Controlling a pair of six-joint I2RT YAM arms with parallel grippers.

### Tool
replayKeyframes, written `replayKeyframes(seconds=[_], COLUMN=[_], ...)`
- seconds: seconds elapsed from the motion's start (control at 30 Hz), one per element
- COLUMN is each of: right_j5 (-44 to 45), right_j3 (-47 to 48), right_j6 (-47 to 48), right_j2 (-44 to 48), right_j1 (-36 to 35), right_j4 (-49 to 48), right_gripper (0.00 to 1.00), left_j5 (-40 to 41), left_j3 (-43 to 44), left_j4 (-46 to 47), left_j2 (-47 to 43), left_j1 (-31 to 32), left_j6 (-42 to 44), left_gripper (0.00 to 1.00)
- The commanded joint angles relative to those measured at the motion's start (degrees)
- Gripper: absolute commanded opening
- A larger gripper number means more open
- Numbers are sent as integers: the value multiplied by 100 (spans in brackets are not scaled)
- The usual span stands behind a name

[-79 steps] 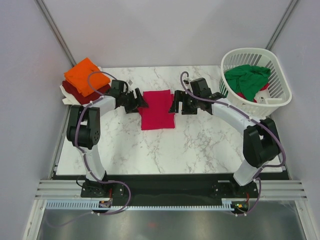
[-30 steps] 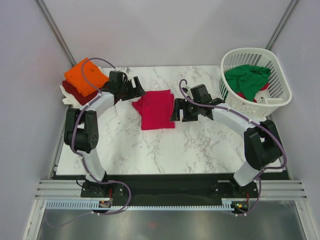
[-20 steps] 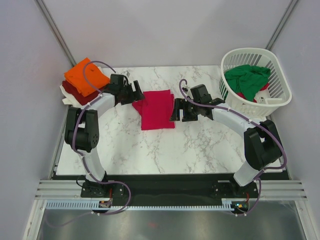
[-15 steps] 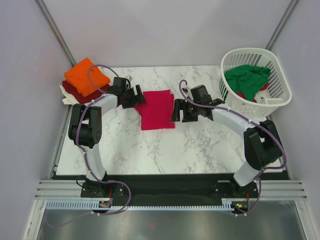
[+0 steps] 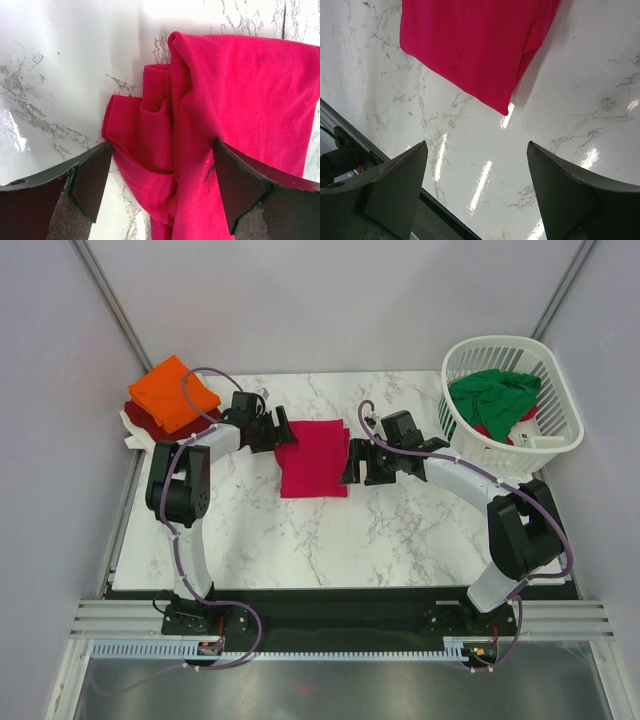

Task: Fold and stack the t-shirts
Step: Neatly place the folded tshirt to the corner

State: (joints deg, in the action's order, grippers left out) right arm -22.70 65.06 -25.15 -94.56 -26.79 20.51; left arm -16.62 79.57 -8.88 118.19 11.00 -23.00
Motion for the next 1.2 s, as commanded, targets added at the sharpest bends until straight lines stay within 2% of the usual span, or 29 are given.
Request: replayKeyframes(seconds=[0.0,0.1,0.13,0.27,0.3,0.47,0.5,0.57,0.6,0.63,0.77,0.8,0.83,1.17], right_j5=[-121,-129,-138,-191,-200,-217,-217,-209,-209,-217,-226,-226,-226,-375], right_j3=[-63,-72,-72,-81,-81,-81,-81,-90,-98,-90,-98,-98,-90,-116], right_j6=[115,107,106,80,80,80,80,80,80,80,89,89,89,36], right_j2=[87,61,52,0,-1,8,17,8,8,8,17,26,61,289], right_j1=[-20,-28,-20,-28,-28,-28,-28,-28,-28,-28,-20,-28,-20,-20], right_j4=[-170,-179,-197,-232,-249,-258,-267,-267,-267,-267,-267,-267,-267,-311], right_gripper=[89,89,89,89,88,89,89,89,89,89,89,89,88,89], left_j5=[27,27,-1382,-1546,-1589,-1625,-1625,-1616,-1642,-1721,-1722,-1887,-1819,-2179], left_j3=[-91,-196,-283,-319,-293,-302,-310,-284,-258,-197,67,154,312,1077], left_j4=[-184,-184,652,801,801,844,862,862,871,862,862,531,441,-332], left_j2=[345,345,336,362,397,652,661,679,679,679,539,469,433,29], left_j1=[33,51,77,218,287,358,376,376,376,376,359,341,306,-406], left_j6=[-90,-125,-848,-732,-706,-802,-811,-828,-820,-837,-837,-846,-811,-829], left_gripper=[90,90,84,77,69,50,40,27,15,7,7,3,2,2])
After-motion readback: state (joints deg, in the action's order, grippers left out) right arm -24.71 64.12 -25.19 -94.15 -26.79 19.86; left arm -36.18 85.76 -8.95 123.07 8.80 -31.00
